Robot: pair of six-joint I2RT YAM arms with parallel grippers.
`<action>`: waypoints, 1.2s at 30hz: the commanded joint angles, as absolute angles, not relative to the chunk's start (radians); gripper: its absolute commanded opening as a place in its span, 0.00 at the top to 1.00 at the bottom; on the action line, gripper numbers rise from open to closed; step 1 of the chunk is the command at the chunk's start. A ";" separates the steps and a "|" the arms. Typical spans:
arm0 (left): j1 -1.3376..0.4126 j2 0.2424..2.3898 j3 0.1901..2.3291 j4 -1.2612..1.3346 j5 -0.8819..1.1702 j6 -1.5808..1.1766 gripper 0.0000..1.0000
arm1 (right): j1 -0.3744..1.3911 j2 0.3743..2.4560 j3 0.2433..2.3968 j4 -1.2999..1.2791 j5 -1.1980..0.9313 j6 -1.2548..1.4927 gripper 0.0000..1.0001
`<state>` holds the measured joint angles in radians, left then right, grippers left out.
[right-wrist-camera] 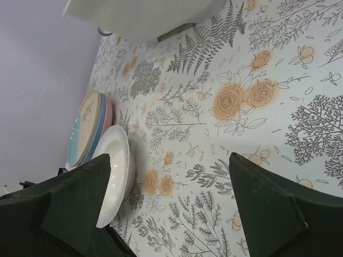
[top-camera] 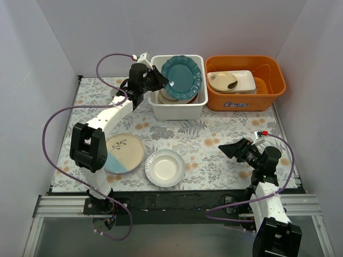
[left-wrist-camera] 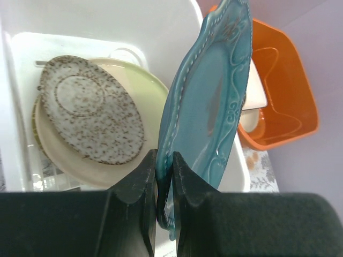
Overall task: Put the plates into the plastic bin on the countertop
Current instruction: Place the plate in the plastic bin.
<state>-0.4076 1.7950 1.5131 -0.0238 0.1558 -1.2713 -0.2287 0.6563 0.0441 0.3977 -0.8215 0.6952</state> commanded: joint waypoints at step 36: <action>-0.403 1.986 1.867 -0.166 0.113 -1.227 1.00 | -0.236 0.667 -0.067 0.402 -0.831 0.655 0.02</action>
<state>-0.4057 2.0342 1.7805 -0.2466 0.0681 -1.2015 -0.2298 0.6701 0.0441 0.3969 -0.8211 0.6765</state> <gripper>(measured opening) 0.105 0.982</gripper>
